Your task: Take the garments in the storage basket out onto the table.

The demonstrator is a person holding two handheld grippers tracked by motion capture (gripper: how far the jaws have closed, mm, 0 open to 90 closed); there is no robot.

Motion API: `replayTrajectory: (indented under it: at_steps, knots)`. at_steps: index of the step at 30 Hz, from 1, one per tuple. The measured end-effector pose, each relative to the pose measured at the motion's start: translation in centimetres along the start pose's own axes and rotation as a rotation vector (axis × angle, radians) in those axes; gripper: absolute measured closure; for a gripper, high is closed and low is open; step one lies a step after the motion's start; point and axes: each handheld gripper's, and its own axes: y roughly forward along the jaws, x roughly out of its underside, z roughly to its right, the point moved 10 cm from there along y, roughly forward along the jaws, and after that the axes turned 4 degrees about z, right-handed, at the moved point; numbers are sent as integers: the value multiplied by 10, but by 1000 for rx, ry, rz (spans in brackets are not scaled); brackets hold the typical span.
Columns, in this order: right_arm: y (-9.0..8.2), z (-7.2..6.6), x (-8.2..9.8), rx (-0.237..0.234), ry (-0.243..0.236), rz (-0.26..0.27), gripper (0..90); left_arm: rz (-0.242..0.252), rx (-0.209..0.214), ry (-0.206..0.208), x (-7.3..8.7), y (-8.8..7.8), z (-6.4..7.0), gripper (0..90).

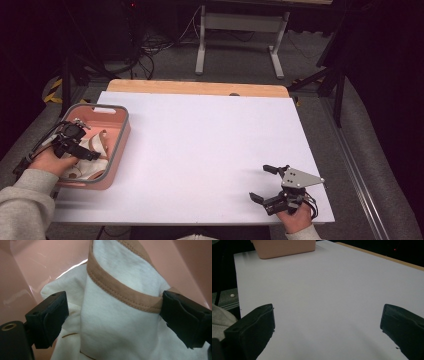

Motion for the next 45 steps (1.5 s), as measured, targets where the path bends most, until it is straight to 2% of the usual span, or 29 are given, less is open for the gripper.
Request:
replayTrajectory:
  at_steps: [12, 24, 28, 31, 35, 39, 42, 45]
  knots:
    - [0, -1, 0, -3, -2, -2, 4, -32, 27, -21, 3, 5, 0, 189]
    - [0, -1, 0, -4, -7, -1, 4, -64, 73, -44, 6, 9, 2, 392]
    - [0, -2, -1, -8, -8, 1, 4, -69, 67, -37, 6, 9, 1, 480]
    - [0, -2, -1, -8, -9, 0, 4, -67, 75, -51, 6, 9, 3, 545]
    - [0, -2, -1, -8, -9, -1, 4, -73, 73, -42, 6, 8, 2, 646]
    - [0, -2, -1, -9, -11, -2, 4, -66, 58, -40, 5, 7, 1, 674]
    - [0, -2, 0, -6, -11, -4, 4, -67, 33, -20, 5, 7, 0, 682]
    - [0, -2, 0, -5, -12, -4, 4, -62, 20, -27, 5, 6, 0, 695]
